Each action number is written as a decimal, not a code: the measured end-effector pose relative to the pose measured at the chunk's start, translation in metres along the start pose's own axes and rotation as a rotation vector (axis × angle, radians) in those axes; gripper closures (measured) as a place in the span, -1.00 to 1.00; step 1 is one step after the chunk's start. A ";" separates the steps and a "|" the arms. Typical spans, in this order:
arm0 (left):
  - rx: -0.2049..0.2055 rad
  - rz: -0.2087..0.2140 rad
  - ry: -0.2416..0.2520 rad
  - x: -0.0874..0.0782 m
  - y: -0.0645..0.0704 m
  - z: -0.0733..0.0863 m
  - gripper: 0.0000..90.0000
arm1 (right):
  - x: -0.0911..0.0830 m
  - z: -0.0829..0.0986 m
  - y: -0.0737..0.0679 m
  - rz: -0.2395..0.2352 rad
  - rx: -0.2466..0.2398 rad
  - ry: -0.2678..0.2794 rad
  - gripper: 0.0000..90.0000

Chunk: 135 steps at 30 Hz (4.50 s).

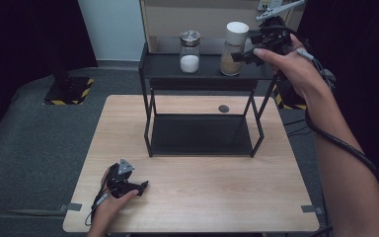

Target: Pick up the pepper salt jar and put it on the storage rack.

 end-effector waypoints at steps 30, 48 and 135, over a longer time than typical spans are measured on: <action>-0.004 -0.005 0.002 0.000 0.001 0.000 -1.00 | -0.013 0.043 -0.057 -0.032 -0.039 -0.092 -0.91; -0.006 -0.005 0.004 0.000 0.001 0.000 -1.00 | 0.009 0.100 -0.080 -0.073 -0.053 -0.176 -0.90; 0.000 0.002 0.003 0.000 0.004 0.001 -1.00 | 0.090 0.365 -0.155 -0.048 0.121 -0.214 -0.94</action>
Point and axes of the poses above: each handheld gripper's, and its own axes: x roughly forward along the jaws, z roughly out of its underside, y roughly to its right, the point moved 10 cm from there along x, roughly forward along the jaws, and after that the axes turned 3 degrees about -z, right-handed, at the moved point
